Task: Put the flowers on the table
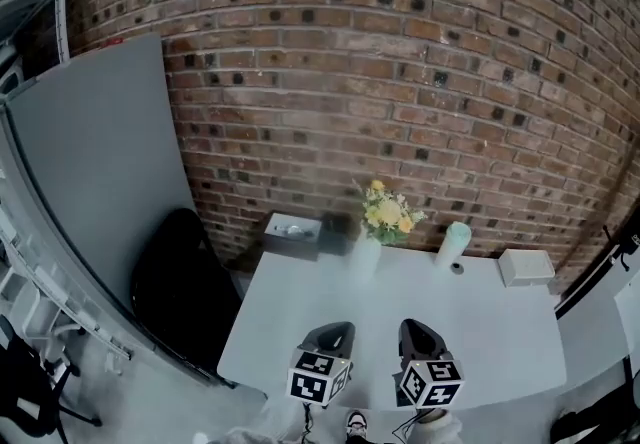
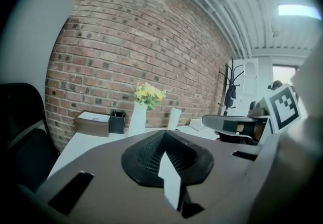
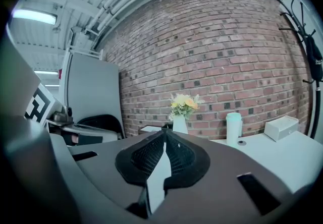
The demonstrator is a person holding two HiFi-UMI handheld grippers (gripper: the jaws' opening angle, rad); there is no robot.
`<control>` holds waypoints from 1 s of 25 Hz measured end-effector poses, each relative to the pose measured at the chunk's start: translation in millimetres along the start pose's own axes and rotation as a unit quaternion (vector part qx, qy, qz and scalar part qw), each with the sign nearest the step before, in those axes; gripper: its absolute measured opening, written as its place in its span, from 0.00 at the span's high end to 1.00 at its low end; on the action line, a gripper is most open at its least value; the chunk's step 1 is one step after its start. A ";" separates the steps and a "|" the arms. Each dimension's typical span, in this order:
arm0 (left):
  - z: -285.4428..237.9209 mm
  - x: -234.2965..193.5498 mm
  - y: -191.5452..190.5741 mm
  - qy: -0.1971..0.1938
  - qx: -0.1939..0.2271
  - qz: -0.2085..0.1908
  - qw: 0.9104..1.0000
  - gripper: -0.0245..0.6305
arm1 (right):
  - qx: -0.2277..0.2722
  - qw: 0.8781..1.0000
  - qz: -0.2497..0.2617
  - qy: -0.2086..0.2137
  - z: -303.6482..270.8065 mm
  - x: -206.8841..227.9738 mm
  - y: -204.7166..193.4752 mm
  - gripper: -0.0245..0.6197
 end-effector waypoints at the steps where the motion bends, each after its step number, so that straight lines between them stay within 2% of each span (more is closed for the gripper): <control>1: 5.5 1.3 -4.1 -0.002 -0.004 0.002 1.000 0.95 | 0.000 1.000 -0.002 -0.007 8.3 -2.0 -1.3 0.91; 8: 27.6 24.5 -12.2 -0.025 -0.011 0.004 1.000 0.95 | -0.009 0.999 0.003 -0.046 60.5 0.0 3.4 0.91; 17: 26.0 42.6 -4.9 -0.023 -0.001 0.008 1.000 0.95 | 0.011 0.999 0.004 -0.037 85.2 5.9 18.5 0.91; 25: 23.6 83.5 -4.0 -0.024 -0.012 -0.001 1.000 0.95 | 0.003 1.000 -0.012 -0.016 108.3 21.1 13.8 0.91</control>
Point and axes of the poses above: the fingertips, and each gripper's own axes: z backward along the fingers, x to its right, y out of its top, the point moved 7 cm from there along z, backward along the fingers, and after that the axes turned 5 degrees about x, right-handed, at the moved point
